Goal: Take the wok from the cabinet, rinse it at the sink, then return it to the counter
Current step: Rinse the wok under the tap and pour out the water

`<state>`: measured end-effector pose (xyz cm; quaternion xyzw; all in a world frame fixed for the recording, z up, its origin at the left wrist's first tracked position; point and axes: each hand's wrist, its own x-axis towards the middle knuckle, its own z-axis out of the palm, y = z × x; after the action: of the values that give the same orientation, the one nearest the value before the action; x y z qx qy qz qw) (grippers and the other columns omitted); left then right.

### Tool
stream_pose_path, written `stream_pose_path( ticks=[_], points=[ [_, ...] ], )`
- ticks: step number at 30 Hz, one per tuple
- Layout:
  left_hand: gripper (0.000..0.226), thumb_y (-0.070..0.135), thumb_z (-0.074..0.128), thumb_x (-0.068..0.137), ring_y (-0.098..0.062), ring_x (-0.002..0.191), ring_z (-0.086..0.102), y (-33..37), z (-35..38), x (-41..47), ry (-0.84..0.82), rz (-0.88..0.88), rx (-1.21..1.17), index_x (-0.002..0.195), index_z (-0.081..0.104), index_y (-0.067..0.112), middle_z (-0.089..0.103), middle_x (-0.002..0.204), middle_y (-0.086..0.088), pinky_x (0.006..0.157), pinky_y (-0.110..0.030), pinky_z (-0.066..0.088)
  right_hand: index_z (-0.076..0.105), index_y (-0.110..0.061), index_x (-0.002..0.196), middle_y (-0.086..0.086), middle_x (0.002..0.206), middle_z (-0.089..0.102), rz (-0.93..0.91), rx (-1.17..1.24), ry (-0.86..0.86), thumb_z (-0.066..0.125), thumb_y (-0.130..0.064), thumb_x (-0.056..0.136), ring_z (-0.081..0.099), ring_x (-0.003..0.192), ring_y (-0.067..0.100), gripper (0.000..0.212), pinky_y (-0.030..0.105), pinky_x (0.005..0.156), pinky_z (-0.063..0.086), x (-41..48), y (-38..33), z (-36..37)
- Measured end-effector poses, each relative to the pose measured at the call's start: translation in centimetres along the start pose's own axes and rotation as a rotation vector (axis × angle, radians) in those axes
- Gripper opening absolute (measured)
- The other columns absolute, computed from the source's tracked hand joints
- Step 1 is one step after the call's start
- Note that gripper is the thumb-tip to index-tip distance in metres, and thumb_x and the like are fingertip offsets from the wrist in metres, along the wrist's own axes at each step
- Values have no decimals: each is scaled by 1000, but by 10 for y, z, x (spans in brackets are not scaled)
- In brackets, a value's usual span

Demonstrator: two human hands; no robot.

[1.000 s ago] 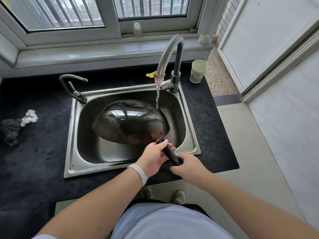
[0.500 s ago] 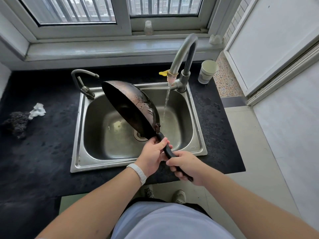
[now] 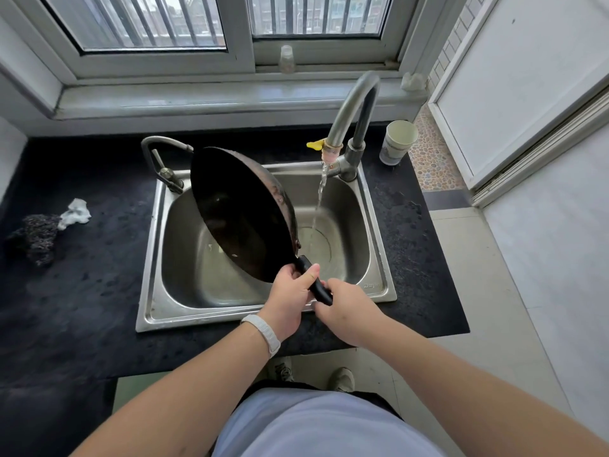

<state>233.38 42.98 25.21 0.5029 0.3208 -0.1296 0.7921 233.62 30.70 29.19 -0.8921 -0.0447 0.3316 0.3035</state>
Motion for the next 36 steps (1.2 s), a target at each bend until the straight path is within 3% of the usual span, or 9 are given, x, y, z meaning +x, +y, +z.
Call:
stream_pose_path(
  ticks=[2,5,8,14,17,22,25,28,36],
  points=[
    [25,15,61,97,-18,76,66,2,0,-2,23,15,-15,115,50,1,58,94,-10,68,-27,57,58,-14,93,-1,70,57,3,84,-22,58,-28,94,56,60,23,13,37,59,51,1,-2,-1],
    [16,18,60,98,-18,87,64,5,-2,-2,59,31,-30,109,49,13,58,95,-6,76,-29,55,61,-14,92,3,66,54,9,243,-74,55,-22,96,54,50,19,11,30,44,48,0,-10,-2],
    [22,18,58,99,-16,79,65,7,-7,-4,43,58,-49,114,51,3,58,89,-6,68,-27,55,58,-20,83,5,67,55,0,388,-116,54,-17,97,50,43,14,15,26,40,44,-1,-17,-3],
    [17,10,50,101,-21,90,65,16,-22,-10,-112,-39,-228,118,50,5,60,105,-10,73,-38,56,61,5,103,3,64,56,37,579,-189,55,-11,96,49,45,16,18,27,40,41,-2,-19,1],
    [26,1,46,100,-22,97,66,17,-28,-12,-190,-106,-317,125,50,9,64,113,-10,71,-36,58,60,6,103,4,65,56,68,633,-229,57,-11,96,48,47,17,19,27,40,41,-3,-16,2],
    [23,-5,50,97,-20,81,66,10,-30,-12,-171,-129,-349,117,49,8,60,91,-10,73,-30,59,60,-6,95,5,66,57,65,589,-285,58,-14,98,49,45,16,8,26,40,42,-3,-11,1],
    [19,-6,52,96,-21,81,65,4,-29,-10,-138,-124,-328,110,48,7,58,89,-11,68,-28,59,57,-9,92,6,66,56,31,499,-293,59,-12,98,51,44,15,7,27,42,45,-3,-8,-1],
    [18,-8,52,96,-22,79,66,-1,-31,-6,-121,-142,-347,107,48,6,59,88,-13,65,-27,58,58,-6,102,3,63,57,44,424,-266,62,-13,95,53,44,15,11,28,44,46,-1,-7,2],
    [17,-7,53,95,-22,76,68,-11,-31,2,-114,-190,-298,105,47,5,60,86,-13,62,-28,58,57,-11,94,3,61,57,79,348,-232,63,-13,91,54,42,15,6,29,44,48,2,3,8]
  ],
)
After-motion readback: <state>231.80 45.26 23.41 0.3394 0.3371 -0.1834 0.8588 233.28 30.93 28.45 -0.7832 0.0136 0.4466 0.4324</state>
